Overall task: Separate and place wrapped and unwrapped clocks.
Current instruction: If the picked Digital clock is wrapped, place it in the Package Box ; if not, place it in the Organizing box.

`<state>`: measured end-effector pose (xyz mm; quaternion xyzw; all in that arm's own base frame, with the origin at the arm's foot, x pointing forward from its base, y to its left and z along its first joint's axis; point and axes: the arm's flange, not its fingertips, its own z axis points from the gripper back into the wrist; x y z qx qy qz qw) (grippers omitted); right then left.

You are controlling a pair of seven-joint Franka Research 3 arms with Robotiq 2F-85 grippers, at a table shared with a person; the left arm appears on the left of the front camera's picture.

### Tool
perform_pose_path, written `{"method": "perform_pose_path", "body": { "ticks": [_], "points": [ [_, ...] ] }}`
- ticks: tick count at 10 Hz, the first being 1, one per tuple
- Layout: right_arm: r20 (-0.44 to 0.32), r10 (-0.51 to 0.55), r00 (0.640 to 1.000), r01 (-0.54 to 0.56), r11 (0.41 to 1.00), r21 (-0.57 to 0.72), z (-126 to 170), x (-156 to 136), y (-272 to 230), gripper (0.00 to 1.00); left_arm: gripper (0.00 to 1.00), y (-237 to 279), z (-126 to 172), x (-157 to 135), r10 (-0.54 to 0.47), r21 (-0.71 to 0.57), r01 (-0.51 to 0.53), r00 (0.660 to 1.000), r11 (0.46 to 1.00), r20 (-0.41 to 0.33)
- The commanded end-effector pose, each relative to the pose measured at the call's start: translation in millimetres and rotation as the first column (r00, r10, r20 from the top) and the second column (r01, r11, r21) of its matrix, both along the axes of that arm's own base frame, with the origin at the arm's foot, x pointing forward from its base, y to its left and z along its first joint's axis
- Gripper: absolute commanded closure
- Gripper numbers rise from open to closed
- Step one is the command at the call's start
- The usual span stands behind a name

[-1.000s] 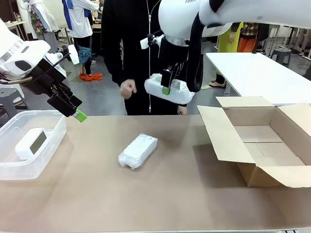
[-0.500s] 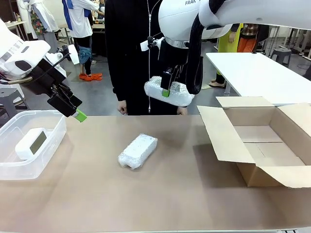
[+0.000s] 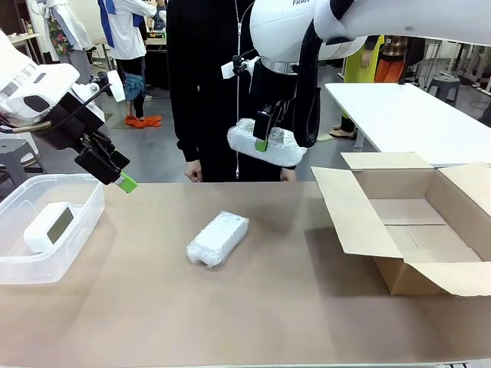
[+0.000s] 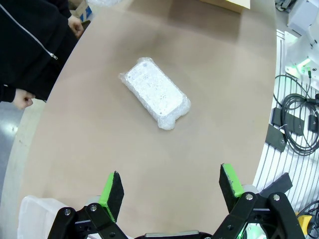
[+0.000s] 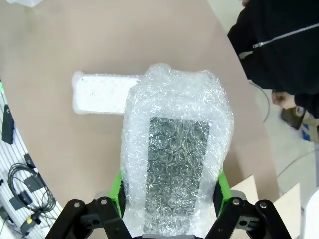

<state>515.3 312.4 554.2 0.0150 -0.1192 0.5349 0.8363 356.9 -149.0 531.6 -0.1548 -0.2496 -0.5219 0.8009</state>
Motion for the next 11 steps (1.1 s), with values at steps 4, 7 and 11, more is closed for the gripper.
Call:
{"method": "perform_pose_path", "body": {
  "ticks": [4, 7, 11],
  "points": [
    [0.029, -0.176, 0.984, 0.173, 0.980, 0.096, 27.8, 11.7, -42.2, 0.20, 0.00, 0.2, 0.3, -0.1, 0.009, 0.004, -0.009, 1.000, 1.000, -0.002],
    [-0.066, -0.498, 0.865, 0.502, 0.855, 0.131, 34.3, 27.5, -182.0, 0.20, 0.00, 0.2, 0.3, -0.1, 0.009, 0.004, -0.009, 1.000, 1.000, -0.002],
    [-0.105, -0.772, 0.627, 0.774, 0.602, 0.196, -40.2, 19.3, -277.9, 0.20, 0.00, 0.2, 0.3, -0.1, 0.009, 0.004, -0.009, 1.000, 1.000, -0.002]
  ]
}}
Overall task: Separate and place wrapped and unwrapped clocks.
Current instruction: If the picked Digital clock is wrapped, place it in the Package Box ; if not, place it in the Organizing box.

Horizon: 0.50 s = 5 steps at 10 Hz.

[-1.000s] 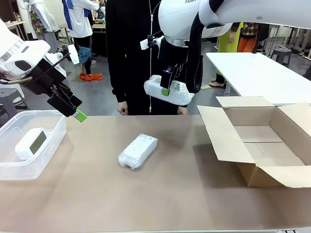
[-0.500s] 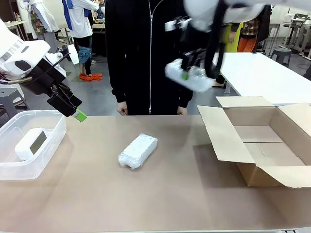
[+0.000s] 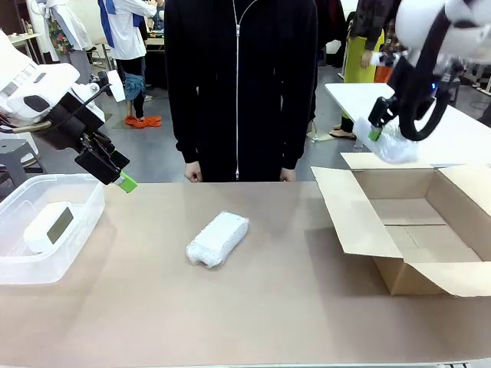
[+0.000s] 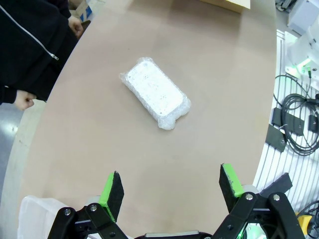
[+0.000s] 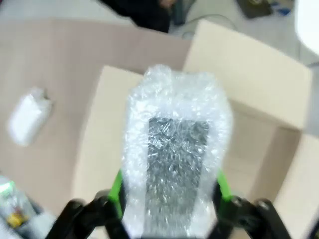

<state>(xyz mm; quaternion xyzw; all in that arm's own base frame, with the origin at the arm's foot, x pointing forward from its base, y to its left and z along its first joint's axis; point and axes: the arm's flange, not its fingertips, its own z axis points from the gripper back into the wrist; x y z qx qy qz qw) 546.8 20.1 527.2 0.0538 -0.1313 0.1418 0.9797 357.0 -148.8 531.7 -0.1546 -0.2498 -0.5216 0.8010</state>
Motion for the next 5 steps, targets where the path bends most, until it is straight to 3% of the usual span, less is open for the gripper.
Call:
{"method": "perform_pose_path", "body": {
  "ticks": [1, 3, 5],
  "points": [
    [0.033, -0.091, 0.995, 0.091, 0.996, 0.026, -32.5, -16.6, 2.6, 0.20, 0.00, 0.0, 0.1, -0.3, 0.008, 0.004, -0.008, 1.000, 1.000, -0.002],
    [-0.071, -0.117, 0.991, 0.119, 0.993, 0.013, -68.3, -33.8, -4.9, 0.20, 0.00, 0.0, 0.1, -0.3, 0.008, 0.004, -0.008, 1.000, 1.000, -0.002],
    [-0.085, -0.124, 0.989, 0.123, 0.992, -0.017, -87.4, -56.8, -9.5, 0.20, 0.00, 0.0, 0.1, -0.3, 0.008, 0.004, -0.008, 1.000, 1.000, -0.002]
  ]
}}
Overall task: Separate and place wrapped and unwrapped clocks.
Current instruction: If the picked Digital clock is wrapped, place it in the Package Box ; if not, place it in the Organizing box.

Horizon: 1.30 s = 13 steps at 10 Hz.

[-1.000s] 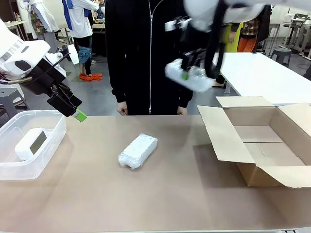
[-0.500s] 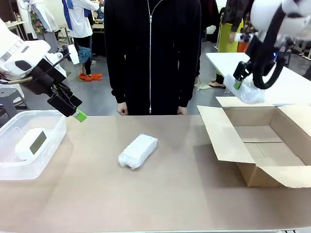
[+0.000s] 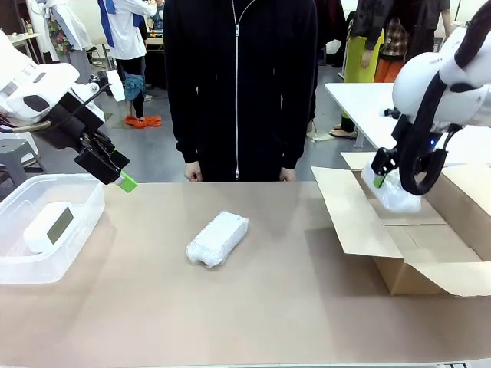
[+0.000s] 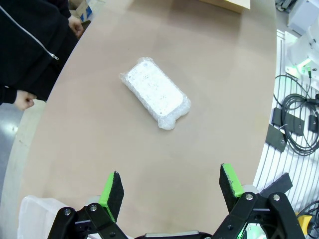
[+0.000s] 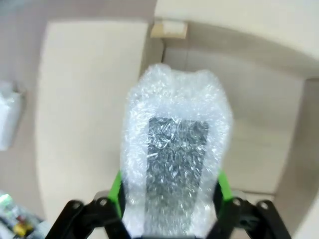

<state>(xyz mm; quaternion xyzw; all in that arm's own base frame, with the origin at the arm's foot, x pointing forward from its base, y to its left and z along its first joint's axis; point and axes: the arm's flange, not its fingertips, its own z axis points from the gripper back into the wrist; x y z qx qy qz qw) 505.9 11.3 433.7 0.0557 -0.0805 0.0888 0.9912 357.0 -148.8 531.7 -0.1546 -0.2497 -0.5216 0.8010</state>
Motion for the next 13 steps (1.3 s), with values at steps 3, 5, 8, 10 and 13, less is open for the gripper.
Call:
{"method": "perform_pose_path", "body": {
  "ticks": [3, 5, 8, 10, 13],
  "points": [
    [0.003, -0.015, 1.000, 0.015, 0.995, -0.096, -41.1, -9.6, 2.0, 0.20, 0.00, 0.0, 0.1, -0.3, 0.008, 0.004, -0.008, 1.000, 1.000, -0.002],
    [-0.003, 0.006, 1.000, -0.006, 0.993, -0.120, -66.1, -3.2, 6.6, 0.20, 0.00, 0.0, 0.1, -0.3, 0.008, 0.004, -0.008, 1.000, 1.000, -0.002],
    [0.029, 0.021, 0.999, -0.016, 0.987, -0.158, -61.5, -8.8, 7.1, 0.00, 0.00, 0.0, 0.1, -0.3, 0.008, 0.004, -0.008, 1.000, 1.000, -0.002],
    [0.000, 0.027, 1.000, -0.027, 0.985, -0.168, -55.7, -9.0, 2.8, 0.00, 0.00, 0.0, 0.1, -0.3, 0.008, 0.004, -0.008, 1.000, 1.000, -0.002],
    [-0.036, -0.005, 0.999, -0.001, 0.988, -0.155, -47.3, -7.0, -4.2, 0.00, 0.00, 0.0, 0.1, -0.3, 0.008, 0.004, -0.008, 1.000, 1.000, -0.002]
  ]
}}
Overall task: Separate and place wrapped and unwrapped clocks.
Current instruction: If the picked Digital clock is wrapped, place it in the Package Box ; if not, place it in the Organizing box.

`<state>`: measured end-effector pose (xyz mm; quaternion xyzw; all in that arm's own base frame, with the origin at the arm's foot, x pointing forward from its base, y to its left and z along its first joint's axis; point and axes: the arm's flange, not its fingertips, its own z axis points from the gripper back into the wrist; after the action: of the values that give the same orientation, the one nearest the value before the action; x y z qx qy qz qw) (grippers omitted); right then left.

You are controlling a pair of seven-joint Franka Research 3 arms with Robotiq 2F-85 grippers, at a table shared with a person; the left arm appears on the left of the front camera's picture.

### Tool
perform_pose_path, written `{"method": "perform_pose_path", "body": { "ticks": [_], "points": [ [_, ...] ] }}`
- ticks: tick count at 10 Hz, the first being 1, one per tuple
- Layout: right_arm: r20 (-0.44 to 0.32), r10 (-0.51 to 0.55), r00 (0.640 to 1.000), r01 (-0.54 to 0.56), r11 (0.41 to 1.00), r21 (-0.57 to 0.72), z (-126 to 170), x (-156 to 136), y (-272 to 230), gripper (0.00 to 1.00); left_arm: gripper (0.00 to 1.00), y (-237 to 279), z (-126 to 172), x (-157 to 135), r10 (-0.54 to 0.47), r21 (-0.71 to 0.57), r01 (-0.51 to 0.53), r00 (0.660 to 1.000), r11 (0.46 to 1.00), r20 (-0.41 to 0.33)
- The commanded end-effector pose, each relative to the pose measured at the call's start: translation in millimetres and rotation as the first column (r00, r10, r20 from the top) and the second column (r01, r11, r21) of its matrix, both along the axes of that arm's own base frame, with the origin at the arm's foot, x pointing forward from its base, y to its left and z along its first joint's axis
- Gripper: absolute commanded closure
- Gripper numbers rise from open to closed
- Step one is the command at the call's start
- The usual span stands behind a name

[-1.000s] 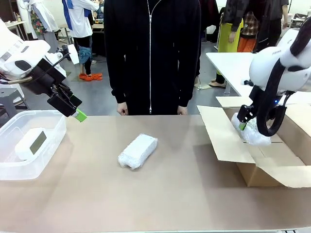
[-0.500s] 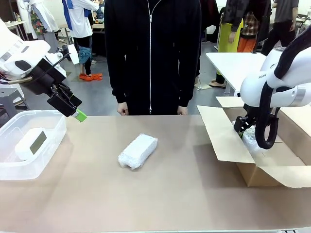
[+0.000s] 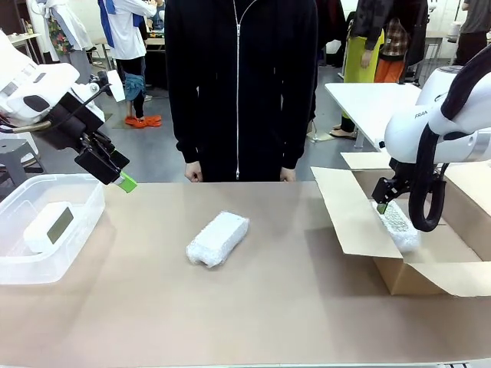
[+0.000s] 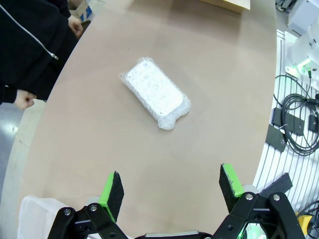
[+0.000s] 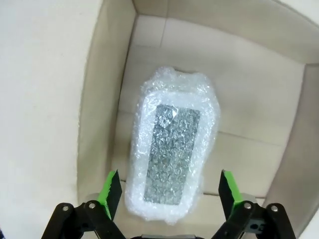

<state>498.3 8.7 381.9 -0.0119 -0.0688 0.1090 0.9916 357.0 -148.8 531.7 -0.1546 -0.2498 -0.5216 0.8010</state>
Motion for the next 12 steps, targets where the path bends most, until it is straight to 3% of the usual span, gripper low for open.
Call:
{"method": "perform_pose_path", "body": {
  "ticks": [1, 2, 3, 4, 6, 8, 9, 10, 12],
  "points": [
    [-0.027, -0.038, 0.999, 0.037, 0.999, -0.007, 10.8, 2.6, -1.8, 0.00, 0.00, 0.0, 0.1, -0.3, 0.008, 0.004, -0.008, 1.000, 1.000, -0.002],
    [-0.011, -0.071, 0.997, 0.071, 0.997, -0.004, 30.0, 3.6, 0.7, 0.00, 0.00, 0.0, 0.1, -0.3, 0.008, 0.004, -0.008, 1.000, 1.000, -0.002],
    [0.033, -0.089, 0.995, 0.088, 0.996, 0.028, 68.6, 0.2, 4.2, 0.00, 0.00, 0.0, 0.1, -0.3, 0.008, 0.004, -0.008, 1.000, 1.000, -0.002],
    [0.007, -0.104, 0.995, 0.104, 0.994, 0.023, 104.0, -5.9, 4.9, 0.00, 0.00, 0.0, 0.1, -0.3, 0.008, 0.004, -0.008, 1.000, 1.000, -0.002],
    [0.025, -0.114, 0.993, 0.113, 0.993, 0.013, 157.3, -18.7, 6.5, 0.00, 0.00, 0.0, 0.1, -0.3, 0.008, 0.004, -0.008, 1.000, 1.000, -0.002],
    [0.038, -0.113, 0.993, 0.113, 0.994, 0.012, 184.0, -31.2, 12.6, 0.00, 0.00, 0.0, 0.1, -0.3, 0.008, 0.004, -0.008, 1.000, 1.000, -0.002],
    [-0.017, -0.157, 0.988, 0.156, 0.988, -0.021, 187.2, -24.8, 15.9, 0.00, 0.00, 0.0, 0.1, -0.3, 0.008, 0.004, -0.008, 1.000, 1.000, -0.002],
    [0.053, -0.088, 0.995, 0.087, 0.996, 0.016, 191.4, -33.0, 6.3, 0.00, 0.00, 0.0, 0.1, -0.3, 0.008, 0.004, -0.008, 1.000, 1.000, -0.002],
    [0.053, -0.088, 0.995, 0.087, 0.996, 0.016, 191.4, -33.0, 6.3, 0.00, 0.00, 0.0, 0.1, -0.3, 0.008, 0.004, -0.008, 1.000, 1.000, -0.002]
  ]
}}
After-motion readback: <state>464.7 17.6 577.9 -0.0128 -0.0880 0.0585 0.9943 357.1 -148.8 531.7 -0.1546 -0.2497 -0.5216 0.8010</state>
